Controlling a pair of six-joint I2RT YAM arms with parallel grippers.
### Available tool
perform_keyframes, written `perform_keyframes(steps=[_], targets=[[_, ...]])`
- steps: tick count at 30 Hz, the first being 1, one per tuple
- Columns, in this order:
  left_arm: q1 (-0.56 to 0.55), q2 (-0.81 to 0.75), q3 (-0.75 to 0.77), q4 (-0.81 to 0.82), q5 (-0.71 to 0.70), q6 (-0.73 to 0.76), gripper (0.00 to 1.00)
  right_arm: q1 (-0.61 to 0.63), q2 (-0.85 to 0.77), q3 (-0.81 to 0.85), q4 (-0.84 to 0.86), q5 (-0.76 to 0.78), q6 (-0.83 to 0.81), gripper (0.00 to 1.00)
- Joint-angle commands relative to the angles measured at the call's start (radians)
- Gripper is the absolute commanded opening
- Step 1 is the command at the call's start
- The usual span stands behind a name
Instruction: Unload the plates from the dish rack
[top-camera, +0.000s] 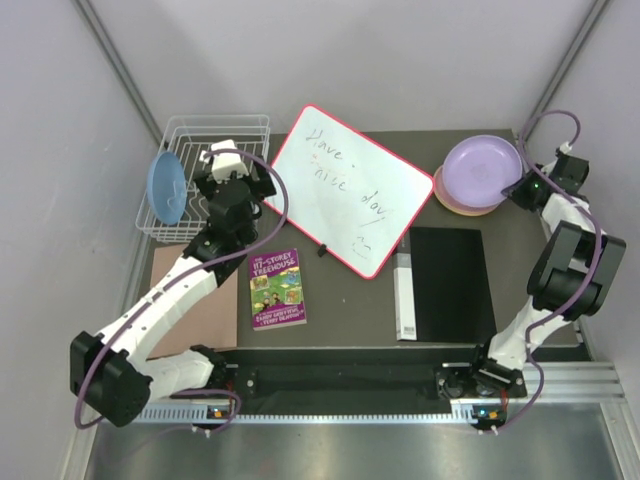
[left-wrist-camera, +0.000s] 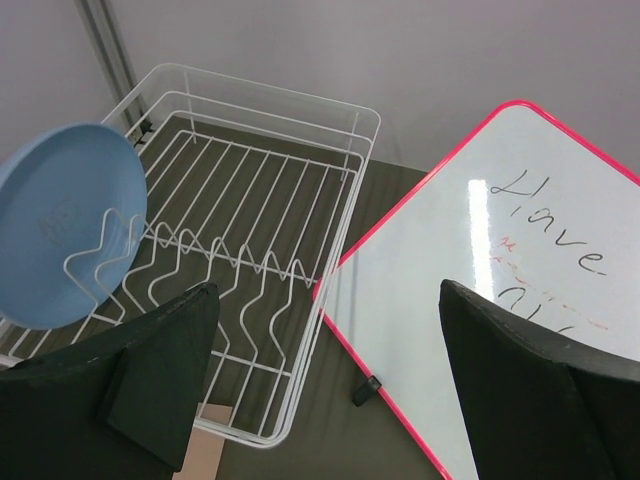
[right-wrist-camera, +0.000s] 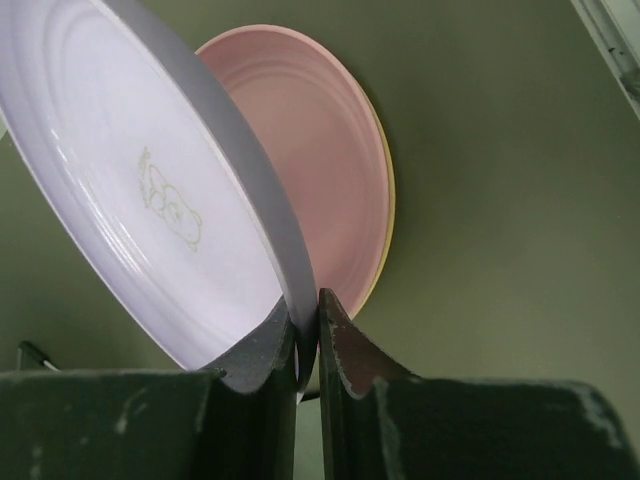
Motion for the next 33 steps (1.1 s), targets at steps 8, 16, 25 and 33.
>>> perform_keyframes(steps=[8, 16, 25, 33], targets=[[0.006, 0.045, 0.019, -0.005, 0.021, -0.021, 0.95, -0.001, 0.106, 0.100, 0.051, -0.069, 0.020, 0.21], [0.009, 0.070, 0.029, -0.020, 0.015, -0.030, 0.95, 0.004, 0.120, 0.109, 0.036, -0.099, 0.007, 0.49], [0.012, 0.122, 0.053, -0.043, 0.012, -0.082, 0.95, 0.044, -0.144, 0.062, -0.116, 0.163, -0.068, 0.63], [0.011, 0.123, 0.050, -0.028, 0.000, -0.024, 0.96, 0.152, -0.391, -0.048, -0.035, 0.233, -0.060, 0.70]])
